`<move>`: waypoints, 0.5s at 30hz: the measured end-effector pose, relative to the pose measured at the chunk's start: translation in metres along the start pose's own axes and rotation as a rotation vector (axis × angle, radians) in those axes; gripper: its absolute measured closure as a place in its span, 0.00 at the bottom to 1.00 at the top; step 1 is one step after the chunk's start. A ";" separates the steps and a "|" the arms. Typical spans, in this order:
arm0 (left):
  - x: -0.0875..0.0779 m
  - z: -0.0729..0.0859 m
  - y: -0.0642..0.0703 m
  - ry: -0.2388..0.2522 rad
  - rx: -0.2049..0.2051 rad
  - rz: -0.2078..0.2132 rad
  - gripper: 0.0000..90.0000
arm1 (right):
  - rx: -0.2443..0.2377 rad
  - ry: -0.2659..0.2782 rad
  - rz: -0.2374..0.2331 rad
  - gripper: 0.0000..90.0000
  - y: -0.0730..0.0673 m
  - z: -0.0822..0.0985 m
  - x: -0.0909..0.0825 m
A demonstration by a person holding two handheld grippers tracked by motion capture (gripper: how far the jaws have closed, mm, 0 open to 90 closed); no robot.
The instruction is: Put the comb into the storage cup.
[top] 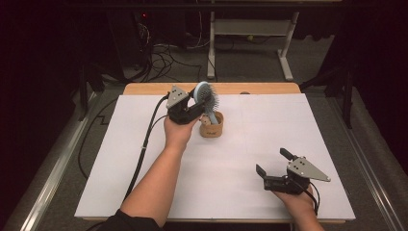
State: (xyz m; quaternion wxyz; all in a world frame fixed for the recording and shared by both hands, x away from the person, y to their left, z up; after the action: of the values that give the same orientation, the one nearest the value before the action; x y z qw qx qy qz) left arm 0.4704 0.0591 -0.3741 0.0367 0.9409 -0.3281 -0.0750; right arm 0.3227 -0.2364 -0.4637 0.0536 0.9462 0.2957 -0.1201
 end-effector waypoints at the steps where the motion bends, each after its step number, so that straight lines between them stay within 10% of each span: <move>1: 0.000 0.000 -0.001 0.000 -0.002 0.000 0.58 | -0.001 0.001 0.000 0.00 0.000 0.000 0.000; 15: -0.002 0.001 -0.013 -0.016 -0.002 -0.033 0.53 | 0.002 0.003 0.000 0.00 0.000 0.000 0.000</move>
State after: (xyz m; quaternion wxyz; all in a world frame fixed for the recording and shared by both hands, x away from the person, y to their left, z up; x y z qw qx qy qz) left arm 0.4766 0.0701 -0.3764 0.0340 0.9455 -0.3128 -0.0836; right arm 0.3227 -0.2369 -0.4636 0.0524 0.9465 0.2955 -0.1190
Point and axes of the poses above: each handheld gripper's, and its own axes: x roughly forward along the jaws, z roughly out of its underside, y roughly to its right, the point moved 4 cm from there along x, roughly forward along the jaws, and after that the axes turned 2 degrees about -z, right-handed, at the moved point
